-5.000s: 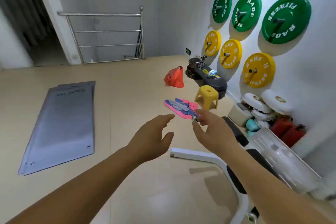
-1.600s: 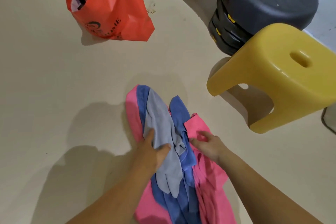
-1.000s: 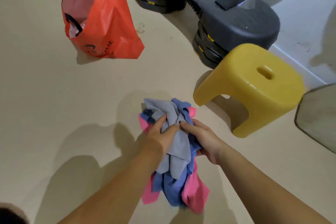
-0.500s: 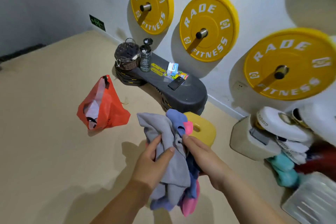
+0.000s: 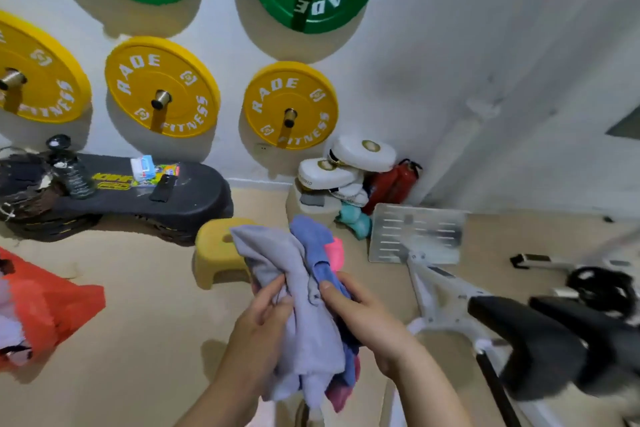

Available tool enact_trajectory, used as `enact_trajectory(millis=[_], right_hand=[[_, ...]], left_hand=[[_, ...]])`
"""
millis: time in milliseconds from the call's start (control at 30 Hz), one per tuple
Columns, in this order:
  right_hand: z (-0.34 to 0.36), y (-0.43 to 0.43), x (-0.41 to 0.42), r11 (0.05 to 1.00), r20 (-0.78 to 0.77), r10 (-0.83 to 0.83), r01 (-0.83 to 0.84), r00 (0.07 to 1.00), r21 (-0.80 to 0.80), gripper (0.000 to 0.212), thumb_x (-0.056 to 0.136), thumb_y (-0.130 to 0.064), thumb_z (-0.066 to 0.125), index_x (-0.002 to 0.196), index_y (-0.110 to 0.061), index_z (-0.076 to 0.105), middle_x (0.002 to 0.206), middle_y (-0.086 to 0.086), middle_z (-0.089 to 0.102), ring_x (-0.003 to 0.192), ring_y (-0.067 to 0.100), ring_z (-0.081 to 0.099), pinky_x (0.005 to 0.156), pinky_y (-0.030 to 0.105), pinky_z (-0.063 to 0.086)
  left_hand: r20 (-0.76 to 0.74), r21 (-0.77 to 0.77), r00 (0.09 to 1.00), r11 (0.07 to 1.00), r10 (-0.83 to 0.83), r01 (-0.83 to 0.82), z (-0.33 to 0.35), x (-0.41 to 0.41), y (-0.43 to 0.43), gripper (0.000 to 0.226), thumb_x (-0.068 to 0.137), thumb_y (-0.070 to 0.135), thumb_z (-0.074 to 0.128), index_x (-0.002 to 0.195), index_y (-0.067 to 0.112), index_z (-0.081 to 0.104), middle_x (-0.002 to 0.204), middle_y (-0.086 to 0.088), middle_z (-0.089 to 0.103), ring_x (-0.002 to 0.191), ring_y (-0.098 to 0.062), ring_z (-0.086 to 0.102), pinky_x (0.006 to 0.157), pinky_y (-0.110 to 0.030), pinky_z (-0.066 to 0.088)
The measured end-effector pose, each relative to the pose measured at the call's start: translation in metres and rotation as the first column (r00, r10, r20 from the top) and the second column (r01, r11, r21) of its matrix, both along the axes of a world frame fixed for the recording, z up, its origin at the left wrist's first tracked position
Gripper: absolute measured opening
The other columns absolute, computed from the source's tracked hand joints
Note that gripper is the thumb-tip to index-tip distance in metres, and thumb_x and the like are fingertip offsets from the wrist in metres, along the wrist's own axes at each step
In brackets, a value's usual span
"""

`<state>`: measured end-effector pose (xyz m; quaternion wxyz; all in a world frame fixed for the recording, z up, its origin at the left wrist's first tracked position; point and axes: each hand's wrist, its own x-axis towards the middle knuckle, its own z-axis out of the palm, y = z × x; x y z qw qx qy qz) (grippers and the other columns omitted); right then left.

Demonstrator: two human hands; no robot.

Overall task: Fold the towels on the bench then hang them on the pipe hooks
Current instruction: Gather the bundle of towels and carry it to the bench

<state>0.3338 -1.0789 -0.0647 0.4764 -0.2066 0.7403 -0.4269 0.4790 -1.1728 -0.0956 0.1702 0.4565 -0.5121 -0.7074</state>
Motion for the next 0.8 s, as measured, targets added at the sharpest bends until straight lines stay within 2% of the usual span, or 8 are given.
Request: enact_trajectory(millis=[133,200,267,333,467,567,633,800], right_hand=[[0.019,0.104,-0.001,0.966,-0.02,-0.259,0.259,0.966,-0.006,0.025,0.099,-0.041,0.061,0.114,-0.023,0.069,0.11,0.002,0.076,0.089,0.005,0.069,0.072,0.016,0.05],[0.027,0.157,-0.004,0.93,-0.047,-0.366,0.366,0.929,-0.025,0.022,0.097,-0.043,0.062,0.108,-0.025,0.068,0.097,-0.008,0.077,0.077,-0.001,0.066,0.062,0.011,0.047],[0.034,0.211,-0.007,0.883,-0.072,-0.469,0.465,0.88,-0.065,0.015,0.096,-0.044,0.063,0.1,-0.03,0.065,0.078,-0.023,0.07,0.064,-0.008,0.062,0.053,0.007,0.043],[0.038,0.266,-0.012,0.829,-0.087,-0.558,0.551,0.825,-0.091,0.018,0.092,-0.048,0.065,0.1,-0.032,0.06,0.08,-0.022,0.067,0.065,-0.007,0.061,0.055,0.011,0.044],[0.045,0.376,-0.029,0.73,-0.116,-0.683,0.668,0.721,-0.142,0.026,0.091,-0.045,0.068,0.105,-0.031,0.051,0.089,-0.007,0.059,0.073,0.004,0.057,0.056,0.013,0.042],[0.05,0.462,-0.048,0.705,-0.142,-0.709,0.689,0.691,-0.167,0.019,0.096,-0.043,0.065,0.109,-0.044,0.052,0.103,-0.015,0.064,0.088,0.001,0.063,0.062,0.011,0.045],[0.051,0.519,-0.061,0.688,-0.158,-0.725,0.704,0.67,-0.177,0.021,0.097,-0.044,0.063,0.113,-0.051,0.052,0.112,-0.026,0.061,0.104,-0.002,0.062,0.073,0.013,0.048],[0.045,0.623,-0.099,0.645,-0.203,-0.763,0.747,0.614,-0.161,0.035,0.094,-0.048,0.066,0.128,-0.053,0.056,0.125,-0.025,0.062,0.113,0.001,0.062,0.102,0.03,0.053]], left_hand=[[-0.063,-0.005,0.979,0.981,-0.195,0.195,0.017,-0.032,0.073,0.031,0.102,0.006,0.056,0.12,0.028,0.067,0.128,-0.001,0.072,0.114,-0.016,0.068,0.106,-0.043,0.05],[-0.071,-0.005,0.943,0.946,-0.325,0.326,0.026,-0.049,0.115,0.028,0.102,0.011,0.058,0.12,0.031,0.067,0.123,0.004,0.074,0.108,-0.013,0.071,0.101,-0.039,0.053],[-0.084,-0.016,0.896,0.899,-0.437,0.437,0.037,-0.065,0.16,0.027,0.101,0.019,0.06,0.118,0.038,0.068,0.107,0.009,0.078,0.096,-0.007,0.075,0.086,-0.031,0.057],[-0.094,-0.038,0.845,0.85,-0.526,0.525,0.046,-0.082,0.206,0.029,0.1,0.019,0.06,0.12,0.038,0.068,0.098,0.009,0.079,0.088,-0.006,0.076,0.074,-0.024,0.056],[-0.146,-0.038,0.77,0.781,-0.622,0.623,0.058,-0.123,0.308,0.03,0.101,0.012,0.059,0.122,0.03,0.068,0.099,0.009,0.08,0.09,-0.007,0.077,0.068,-0.02,0.057],[-0.181,-0.01,0.736,0.75,-0.652,0.662,0.058,-0.155,0.393,0.029,0.1,0.011,0.06,0.121,0.03,0.068,0.101,0.008,0.08,0.091,-0.008,0.077,0.065,-0.019,0.059],[-0.182,0.01,0.707,0.717,-0.684,0.697,0.054,-0.176,0.447,0.031,0.1,0.014,0.061,0.126,0.031,0.065,0.106,0.007,0.08,0.097,-0.011,0.077,0.075,-0.027,0.06],[-0.135,0.009,0.673,0.678,-0.727,0.735,0.043,-0.225,0.545,0.041,0.097,0.024,0.067,0.135,0.035,0.053,0.102,0.0,0.08,0.096,-0.018,0.077,0.094,-0.045,0.059]])
